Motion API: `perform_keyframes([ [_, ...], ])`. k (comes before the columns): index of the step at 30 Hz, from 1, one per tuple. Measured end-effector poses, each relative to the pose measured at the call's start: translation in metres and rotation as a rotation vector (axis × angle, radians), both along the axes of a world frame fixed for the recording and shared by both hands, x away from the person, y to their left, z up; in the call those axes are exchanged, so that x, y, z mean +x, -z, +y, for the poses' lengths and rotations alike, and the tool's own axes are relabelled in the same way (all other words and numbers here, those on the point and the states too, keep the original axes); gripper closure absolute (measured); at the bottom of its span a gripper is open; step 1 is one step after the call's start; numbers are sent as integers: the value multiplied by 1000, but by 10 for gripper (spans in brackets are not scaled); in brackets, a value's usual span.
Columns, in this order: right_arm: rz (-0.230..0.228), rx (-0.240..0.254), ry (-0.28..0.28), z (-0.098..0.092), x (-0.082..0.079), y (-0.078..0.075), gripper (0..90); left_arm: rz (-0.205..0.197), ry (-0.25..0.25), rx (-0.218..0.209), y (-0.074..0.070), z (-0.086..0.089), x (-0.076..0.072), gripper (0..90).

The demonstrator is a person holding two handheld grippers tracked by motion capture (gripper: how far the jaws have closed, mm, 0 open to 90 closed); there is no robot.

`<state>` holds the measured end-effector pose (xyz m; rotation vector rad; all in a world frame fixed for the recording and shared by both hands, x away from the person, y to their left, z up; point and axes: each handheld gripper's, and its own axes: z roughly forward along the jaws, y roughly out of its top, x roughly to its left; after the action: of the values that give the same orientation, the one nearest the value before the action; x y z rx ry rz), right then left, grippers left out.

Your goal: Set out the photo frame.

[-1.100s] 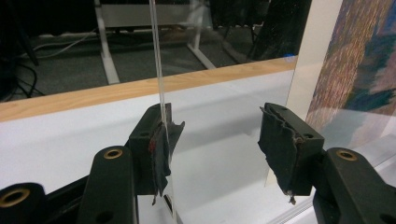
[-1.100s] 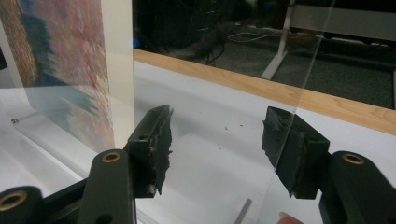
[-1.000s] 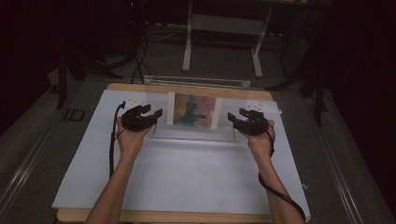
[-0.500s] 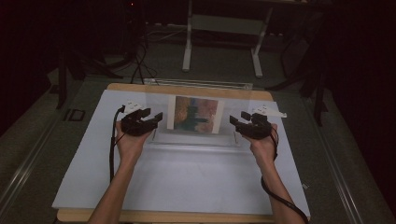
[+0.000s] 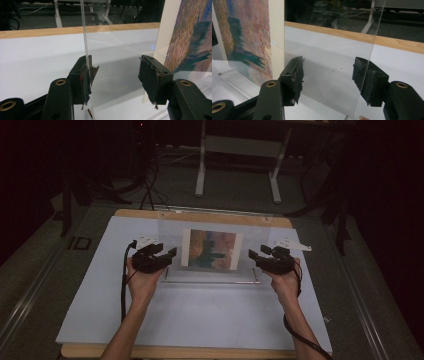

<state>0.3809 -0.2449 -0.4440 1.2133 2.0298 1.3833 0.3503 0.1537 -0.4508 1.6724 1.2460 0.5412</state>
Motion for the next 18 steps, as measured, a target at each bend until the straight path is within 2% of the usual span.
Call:
perform_keyframes([
  [2,6,-2,0,-1,1,3,412,11,2,3,3,-1,1,442],
  [6,26,15,2,-4,1,11,411,6,2,16,4,-3,0,443],
  [15,21,16,-8,-5,-1,13,410,5,10,28,5,-3,-6,443],
  [18,16,13,3,-3,-9,13,411,5,28,25,5,-1,-6,440],
])
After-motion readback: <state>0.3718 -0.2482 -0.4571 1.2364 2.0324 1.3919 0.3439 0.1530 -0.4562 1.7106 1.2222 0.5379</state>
